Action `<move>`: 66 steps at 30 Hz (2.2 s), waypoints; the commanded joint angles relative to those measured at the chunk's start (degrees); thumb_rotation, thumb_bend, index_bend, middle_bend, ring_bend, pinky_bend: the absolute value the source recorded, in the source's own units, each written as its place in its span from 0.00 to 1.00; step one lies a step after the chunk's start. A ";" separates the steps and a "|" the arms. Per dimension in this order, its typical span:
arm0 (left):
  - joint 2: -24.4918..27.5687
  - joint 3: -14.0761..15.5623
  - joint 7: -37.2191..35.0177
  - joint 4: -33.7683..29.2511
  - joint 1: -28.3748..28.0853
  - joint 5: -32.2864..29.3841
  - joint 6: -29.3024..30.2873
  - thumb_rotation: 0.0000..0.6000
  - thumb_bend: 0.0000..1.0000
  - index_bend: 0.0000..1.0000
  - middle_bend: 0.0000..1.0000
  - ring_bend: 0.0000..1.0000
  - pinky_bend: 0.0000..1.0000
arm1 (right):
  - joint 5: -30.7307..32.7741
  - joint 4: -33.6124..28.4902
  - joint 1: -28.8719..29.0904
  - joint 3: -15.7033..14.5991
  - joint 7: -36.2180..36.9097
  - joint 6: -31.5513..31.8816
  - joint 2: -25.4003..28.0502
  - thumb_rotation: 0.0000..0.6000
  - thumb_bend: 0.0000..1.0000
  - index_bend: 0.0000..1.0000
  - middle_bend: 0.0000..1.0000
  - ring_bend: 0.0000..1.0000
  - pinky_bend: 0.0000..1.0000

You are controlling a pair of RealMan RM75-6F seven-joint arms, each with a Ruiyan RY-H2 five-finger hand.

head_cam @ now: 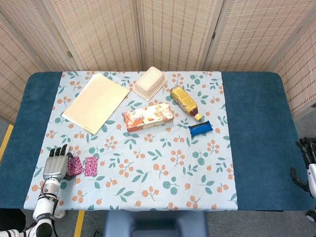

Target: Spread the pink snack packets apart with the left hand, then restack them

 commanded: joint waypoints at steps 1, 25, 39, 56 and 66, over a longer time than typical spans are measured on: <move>-0.09 -0.05 0.04 0.10 -0.02 0.06 -0.13 1.00 0.23 0.31 0.00 0.00 0.00 | 0.04 -0.09 -0.04 -0.01 -0.08 0.03 -0.02 1.00 0.50 0.09 0.00 0.00 0.00; 0.23 0.29 0.87 -0.84 0.22 -0.71 -1.00 1.00 0.23 0.17 0.00 0.00 0.00 | 0.28 -0.22 0.08 -0.03 -0.36 -0.33 0.04 1.00 0.50 0.10 0.00 0.00 0.00; -0.85 0.85 3.60 -5.34 -1.44 4.05 -0.27 1.00 0.23 0.21 0.00 0.00 0.00 | 0.63 0.19 -0.34 -0.10 0.16 -0.14 0.09 1.00 0.50 0.10 0.00 0.00 0.00; -3.91 0.54 6.60 -3.38 -3.32 1.04 -0.45 1.00 0.23 0.22 0.00 0.00 0.00 | 0.92 1.32 -0.57 -0.13 1.27 -0.38 -0.19 1.00 0.50 0.10 0.00 0.00 0.00; -4.31 0.37 6.61 -2.74 -3.83 0.16 -0.90 1.00 0.23 0.23 0.00 0.00 0.00 | 1.03 1.60 -0.62 -0.10 1.52 -0.49 -0.31 1.00 0.50 0.10 0.00 0.00 0.00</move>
